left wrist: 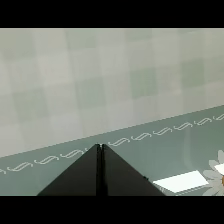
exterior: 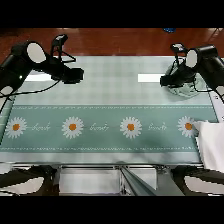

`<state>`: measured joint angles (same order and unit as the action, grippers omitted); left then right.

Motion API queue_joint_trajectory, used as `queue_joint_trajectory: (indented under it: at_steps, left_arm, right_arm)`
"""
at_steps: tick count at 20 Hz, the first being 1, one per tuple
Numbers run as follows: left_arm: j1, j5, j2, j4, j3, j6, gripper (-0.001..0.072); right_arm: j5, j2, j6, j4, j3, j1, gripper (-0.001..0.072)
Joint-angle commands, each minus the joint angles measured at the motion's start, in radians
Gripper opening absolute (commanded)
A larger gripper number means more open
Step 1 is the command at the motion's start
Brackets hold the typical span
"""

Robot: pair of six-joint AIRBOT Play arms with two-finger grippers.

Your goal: Fold the shirts.

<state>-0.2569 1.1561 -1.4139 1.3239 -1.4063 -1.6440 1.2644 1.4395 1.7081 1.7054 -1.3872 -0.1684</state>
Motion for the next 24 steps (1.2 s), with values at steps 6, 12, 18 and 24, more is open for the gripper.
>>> queue_joint_trajectory:
  at_steps: [6, 12, 18, 24]
  left_arm:
    - [0.001, 0.0, -0.001, 0.0, 0.0, 0.0, 0.0021]
    - [0.001, 0.0, -0.001, 0.0, 0.0, 0.0, 0.0021]
    - [0.001, 0.0, -0.001, 0.0, 0.0, 0.0, 0.0021]
    - [0.002, -0.13, -0.011, 0.01, 0.0, 0.0, 0.0023]
  right_arm:
    - [0.0, 0.001, 0.0, 0.0, 0.0, -0.001, 0.0021]
    - [0.0, 0.001, 0.0, 0.0, 0.0, -0.001, 0.0021]
    - [0.0, 0.001, 0.001, -0.001, 0.0, -0.001, 0.0021]
    - [-0.278, 0.005, 0.001, 0.032, 0.0, -0.001, 0.0047]
